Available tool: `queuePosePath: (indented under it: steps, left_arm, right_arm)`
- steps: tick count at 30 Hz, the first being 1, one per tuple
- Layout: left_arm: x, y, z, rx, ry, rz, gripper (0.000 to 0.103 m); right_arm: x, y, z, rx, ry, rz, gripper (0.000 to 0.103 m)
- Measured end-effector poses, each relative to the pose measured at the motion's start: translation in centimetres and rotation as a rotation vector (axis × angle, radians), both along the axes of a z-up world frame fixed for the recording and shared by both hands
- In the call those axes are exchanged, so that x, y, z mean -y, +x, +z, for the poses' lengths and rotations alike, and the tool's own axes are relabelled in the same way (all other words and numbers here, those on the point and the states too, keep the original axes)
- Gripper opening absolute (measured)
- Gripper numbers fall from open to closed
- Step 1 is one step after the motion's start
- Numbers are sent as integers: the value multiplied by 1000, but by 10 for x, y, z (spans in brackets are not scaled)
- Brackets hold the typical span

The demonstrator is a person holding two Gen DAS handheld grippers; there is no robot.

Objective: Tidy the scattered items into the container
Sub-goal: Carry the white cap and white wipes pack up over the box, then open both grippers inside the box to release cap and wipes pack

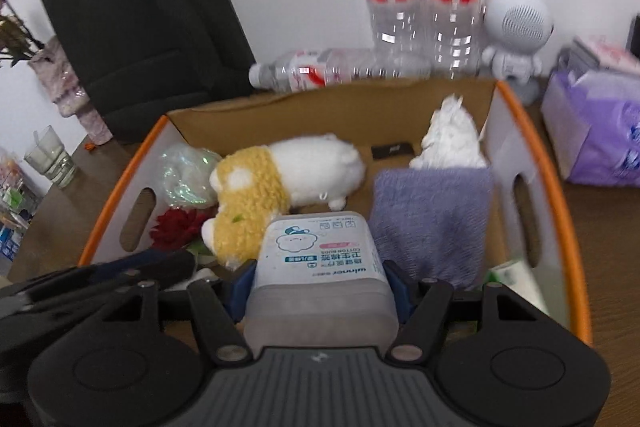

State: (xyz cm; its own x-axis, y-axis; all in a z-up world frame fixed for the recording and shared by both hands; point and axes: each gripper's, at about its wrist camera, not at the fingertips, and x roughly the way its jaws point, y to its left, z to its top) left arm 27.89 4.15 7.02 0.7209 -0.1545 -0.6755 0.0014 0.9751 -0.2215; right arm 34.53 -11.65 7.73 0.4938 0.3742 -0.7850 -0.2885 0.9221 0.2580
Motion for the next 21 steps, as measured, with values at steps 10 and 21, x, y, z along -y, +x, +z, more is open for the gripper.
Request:
queuePosePath:
  steps: [10, 21]
  left_arm:
    - [-15, -20, 39, 103, 14, 12, 74]
    - [18, -23, 39, 27, 227, -68, 103]
  right_arm:
    - [-14, 0, -3, -118, 45, 29, 78]
    - [47, -12, 44, -128, -21, -63, 88]
